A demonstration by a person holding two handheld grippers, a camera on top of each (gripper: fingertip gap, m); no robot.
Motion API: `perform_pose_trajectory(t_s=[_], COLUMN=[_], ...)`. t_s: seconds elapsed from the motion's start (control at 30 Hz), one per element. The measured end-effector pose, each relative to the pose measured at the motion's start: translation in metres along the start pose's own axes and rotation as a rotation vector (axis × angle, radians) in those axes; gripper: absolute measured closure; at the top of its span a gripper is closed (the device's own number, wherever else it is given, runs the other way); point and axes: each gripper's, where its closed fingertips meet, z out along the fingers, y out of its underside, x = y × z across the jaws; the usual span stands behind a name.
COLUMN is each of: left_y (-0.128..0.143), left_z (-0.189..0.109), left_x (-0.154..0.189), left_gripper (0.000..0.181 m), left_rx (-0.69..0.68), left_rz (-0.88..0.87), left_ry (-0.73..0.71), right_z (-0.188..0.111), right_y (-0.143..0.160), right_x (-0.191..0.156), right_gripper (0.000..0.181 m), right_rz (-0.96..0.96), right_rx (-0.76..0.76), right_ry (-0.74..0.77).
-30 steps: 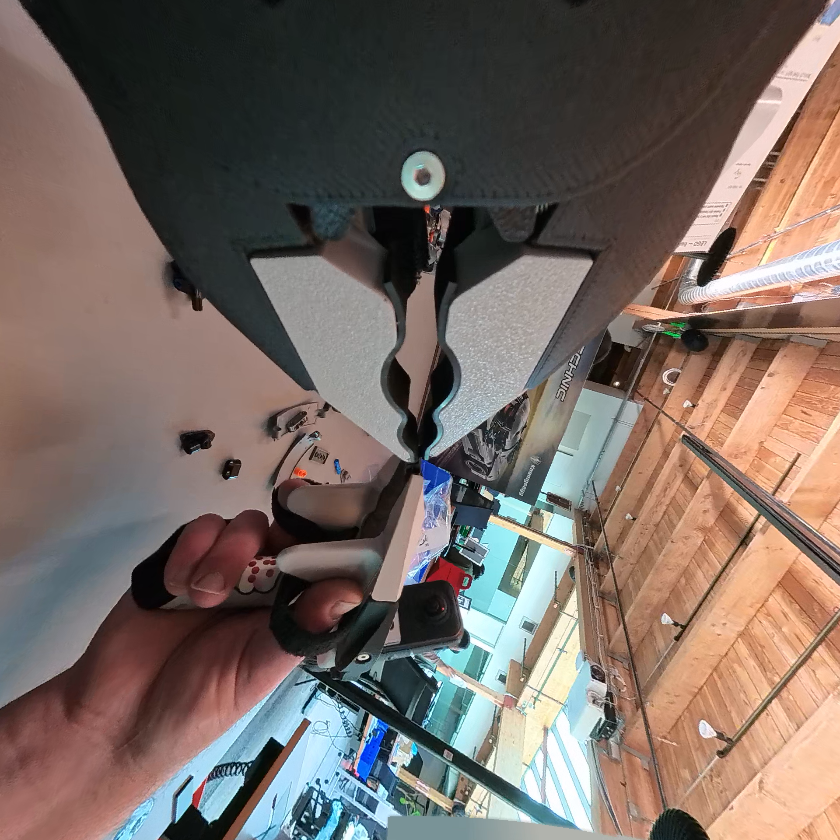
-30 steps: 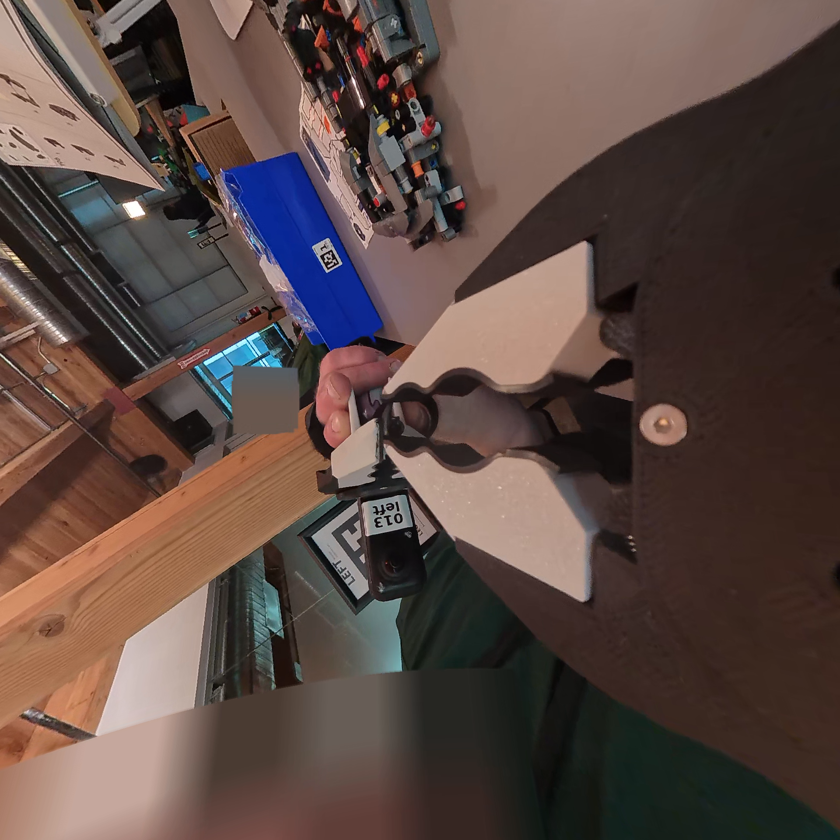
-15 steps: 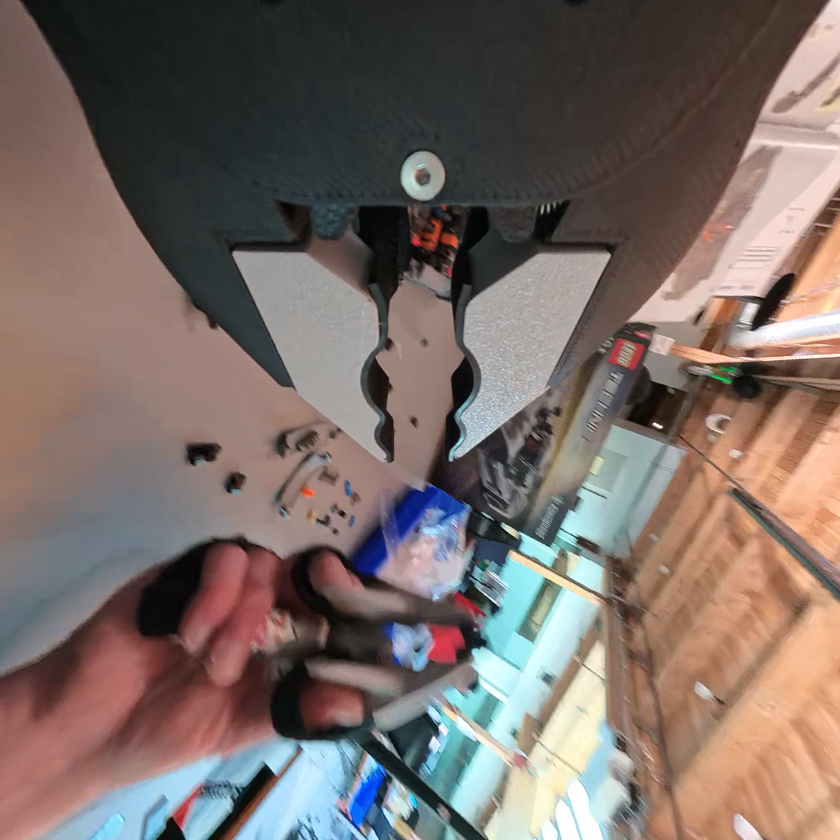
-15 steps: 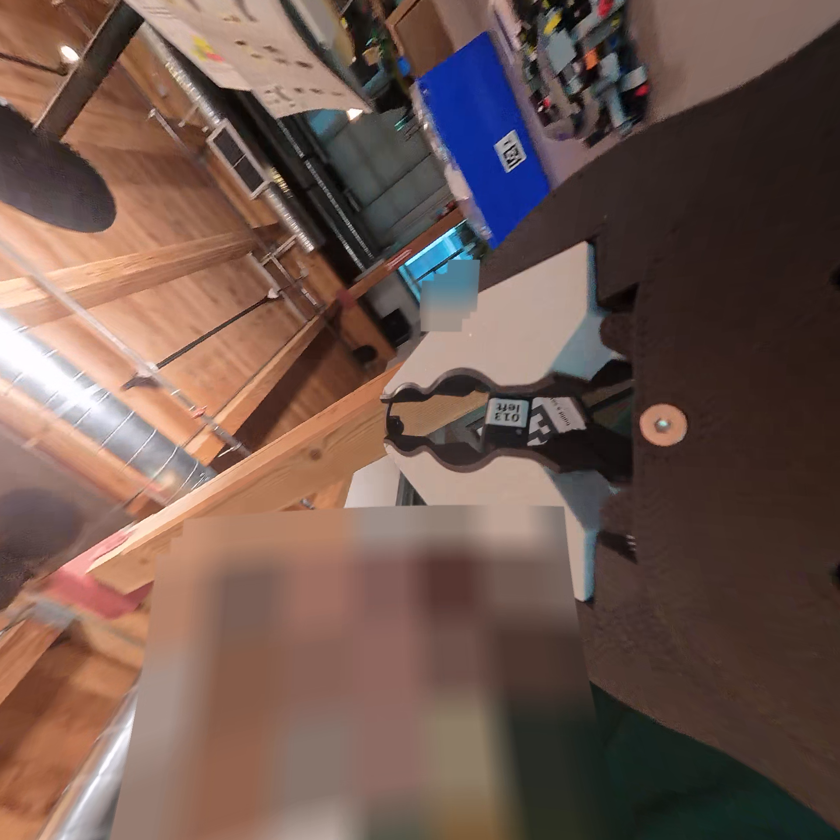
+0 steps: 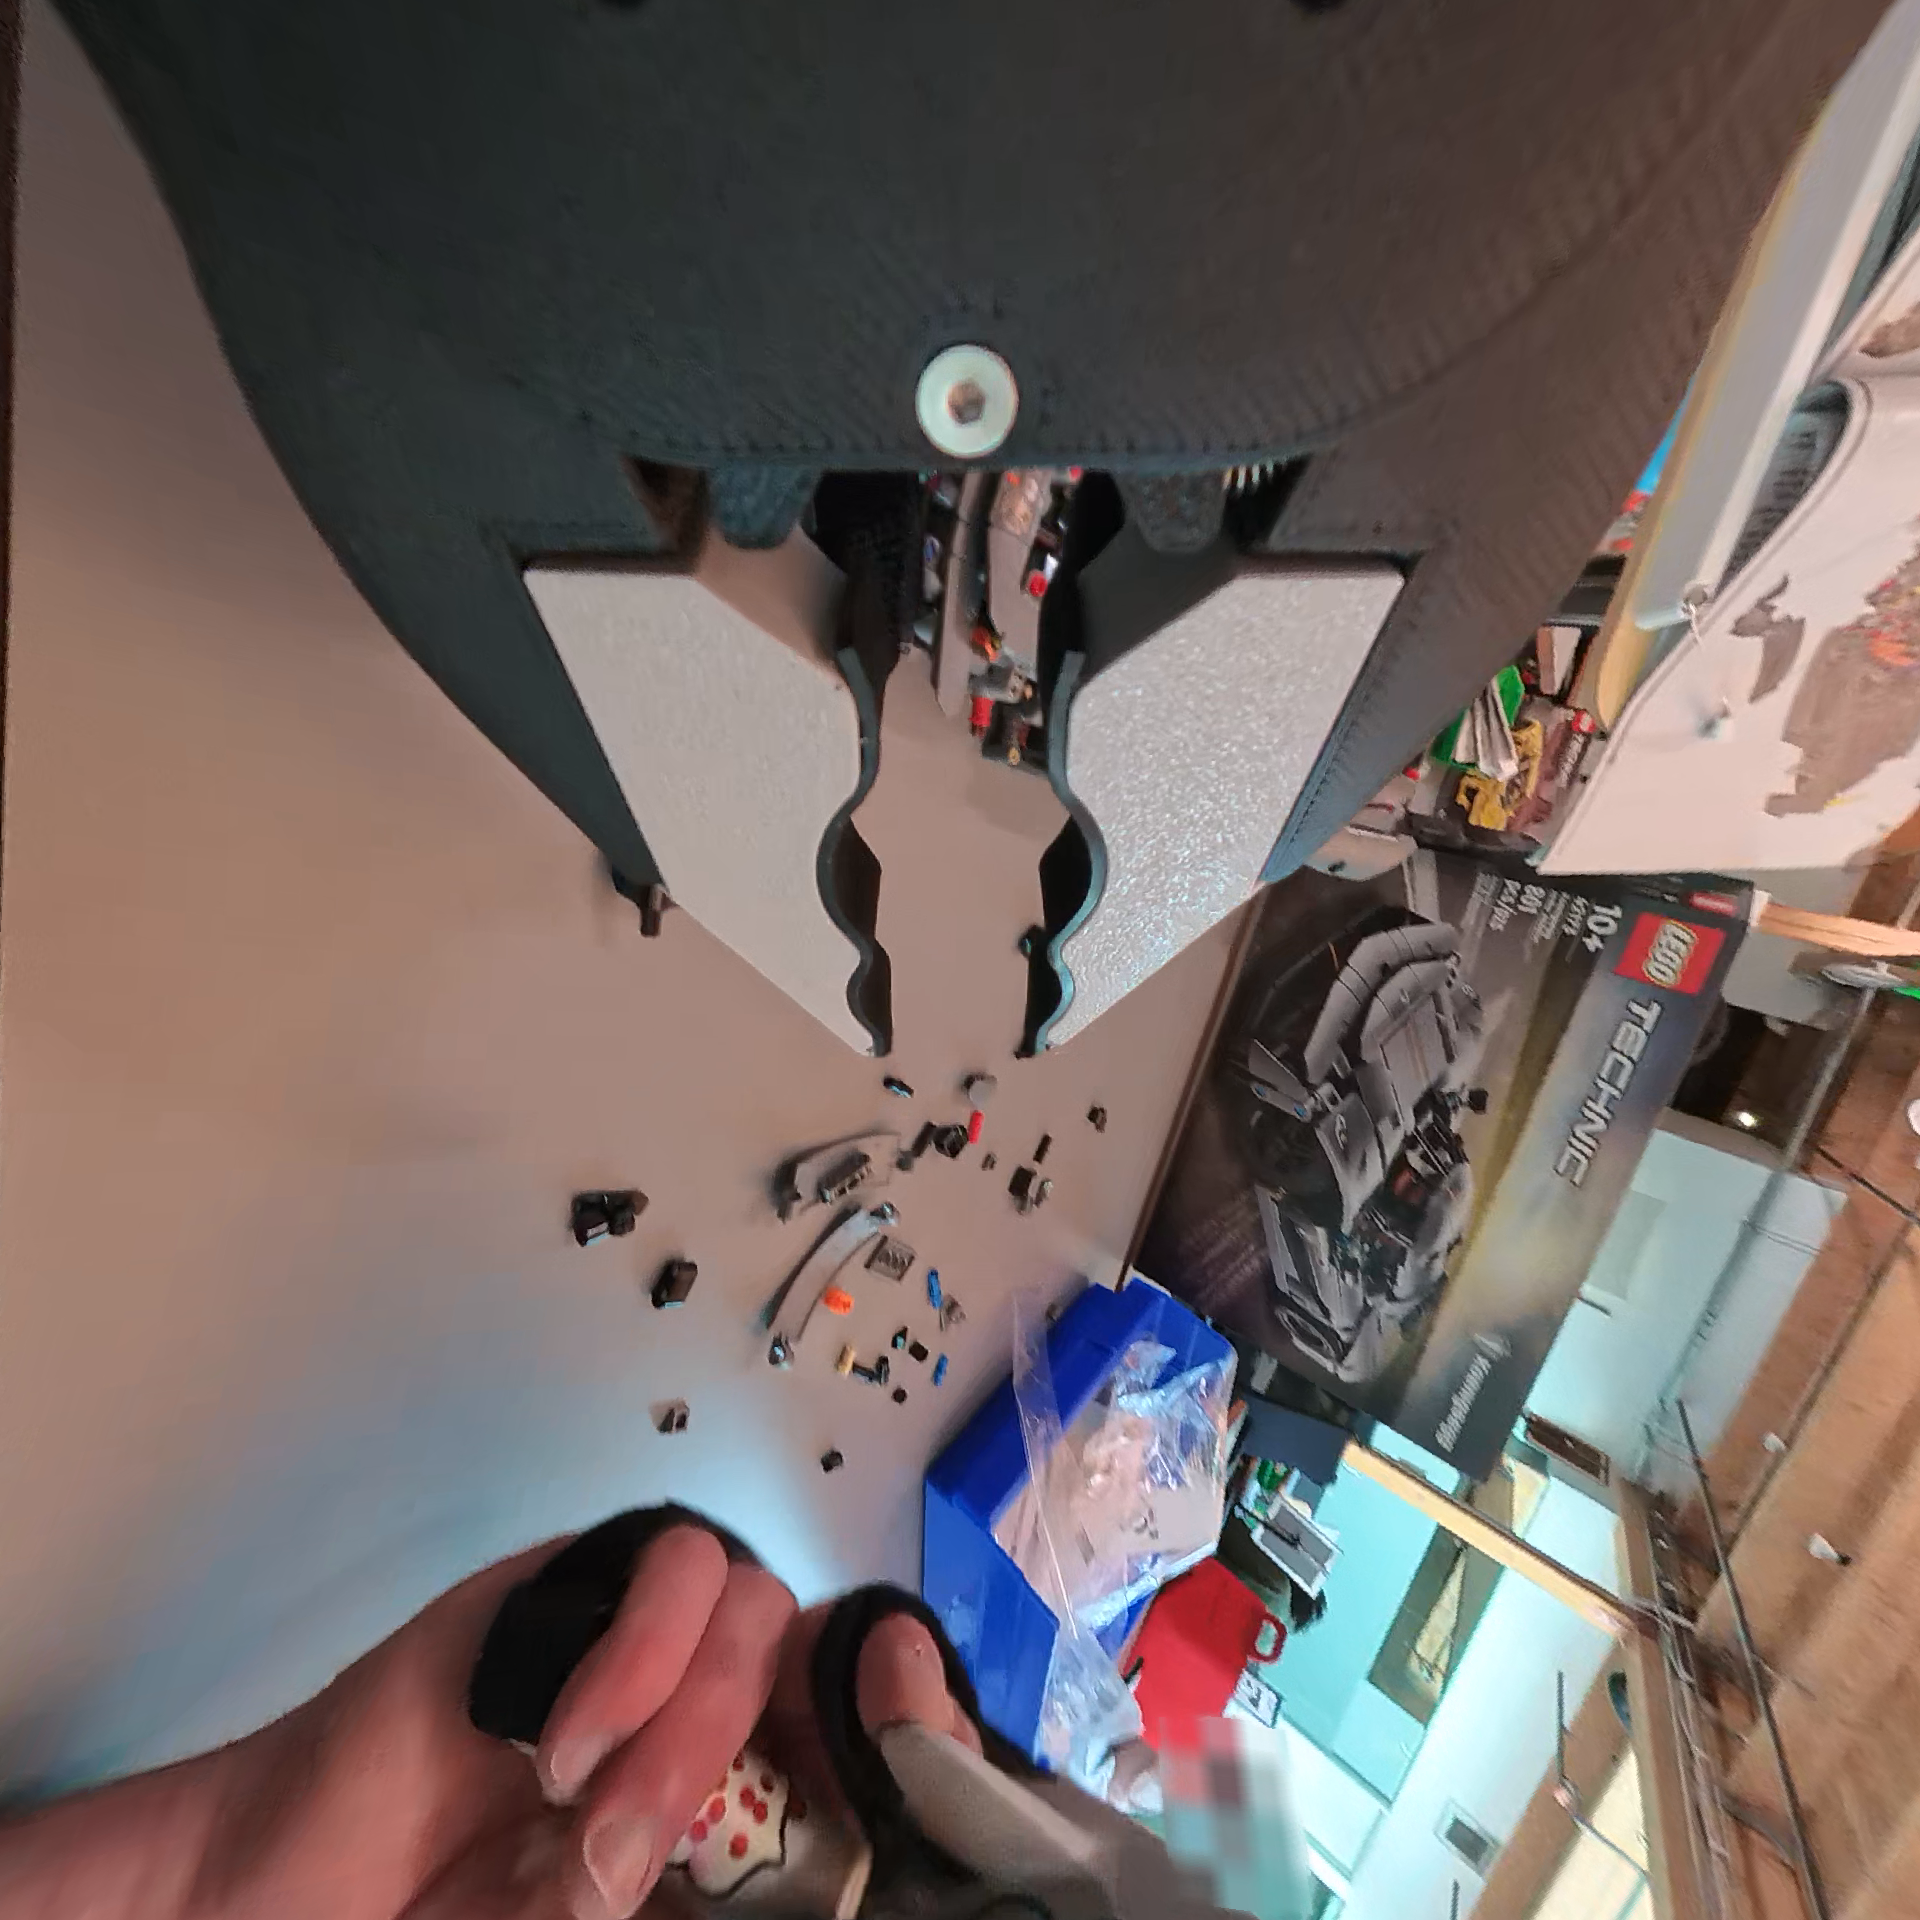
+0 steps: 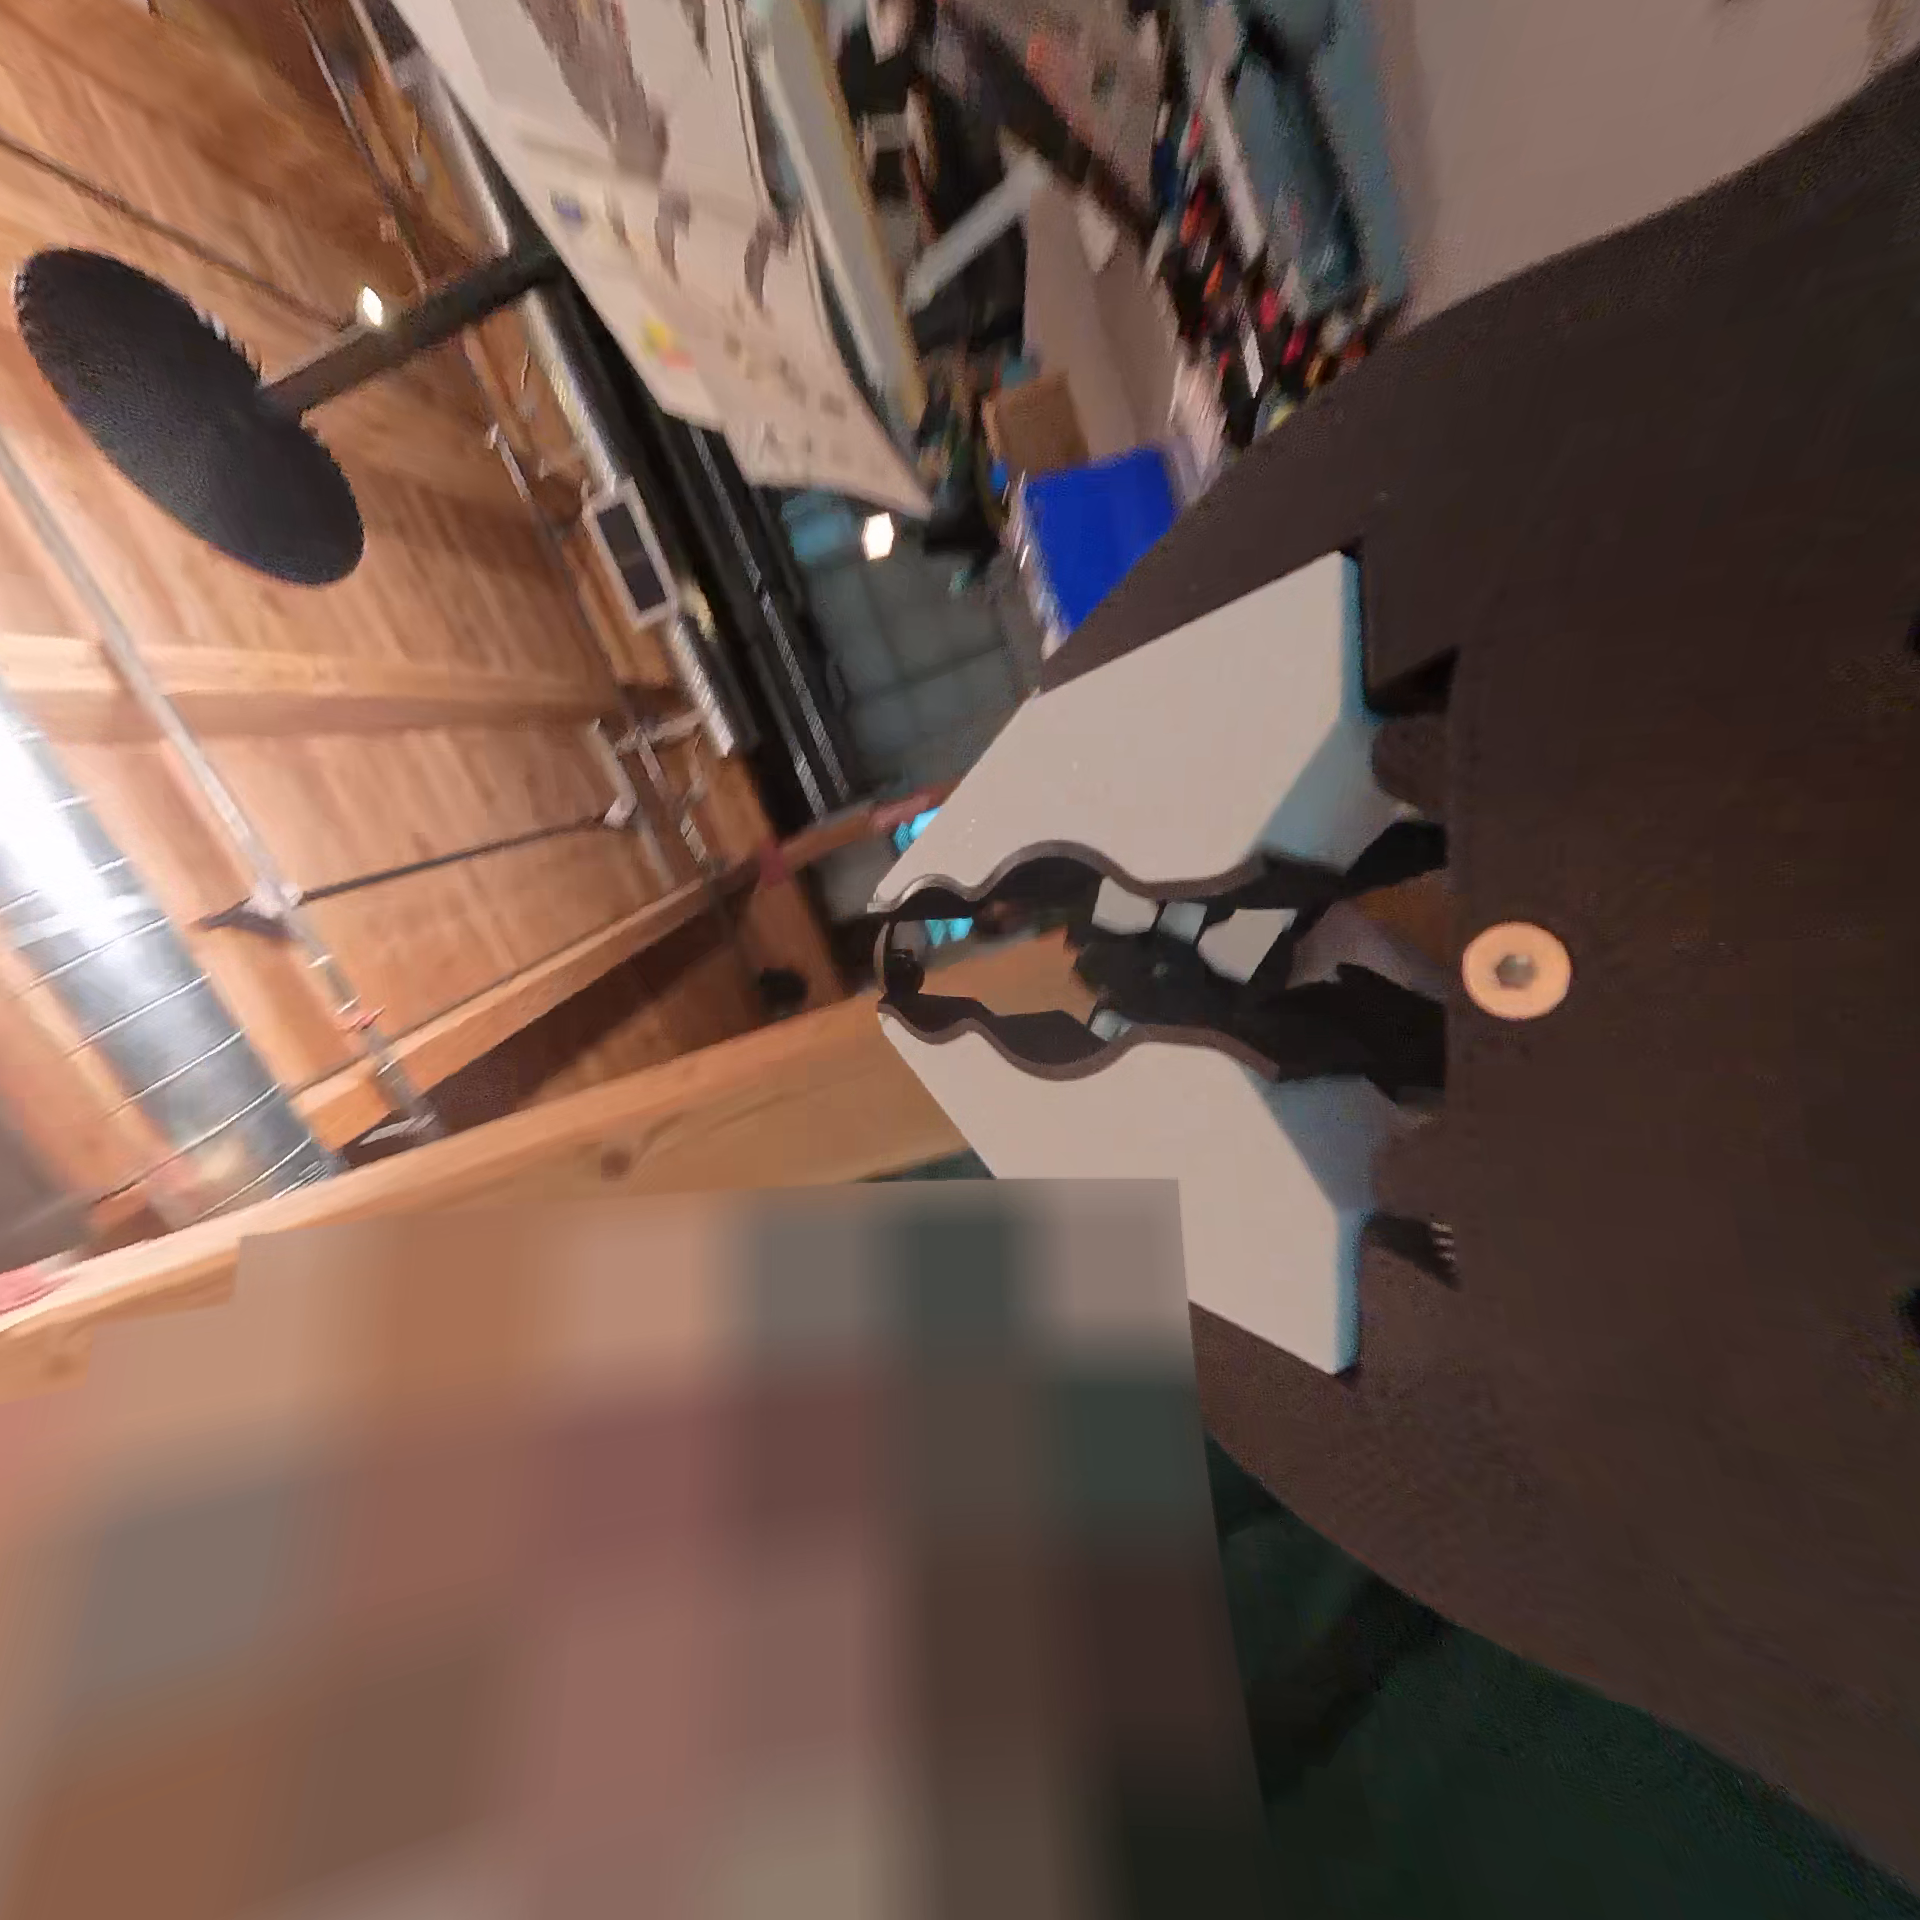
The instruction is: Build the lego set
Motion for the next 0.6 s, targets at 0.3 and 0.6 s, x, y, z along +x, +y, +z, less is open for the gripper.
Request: perform_pose_trajectory(t_s=[0.3,0.6], left_y=[0.020,0.031], left_z=[-0.003,-0.004], left_x=[0.006,0.014], left_gripper=[0.157,0.156], left_rx=[-0.055,-0.098], left_rz=[-0.033,-0.055], left_ry=[0.005,0.029], right_z=[0.005,0.008], right_y=[0.031,0.041], right_x=[0.028,0.035], right_gripper=[0.170,0.169], right_rz=[-0.797,-1.210], right_rx=[-0.431,-0.626], right_ry=[0.539,0.739])
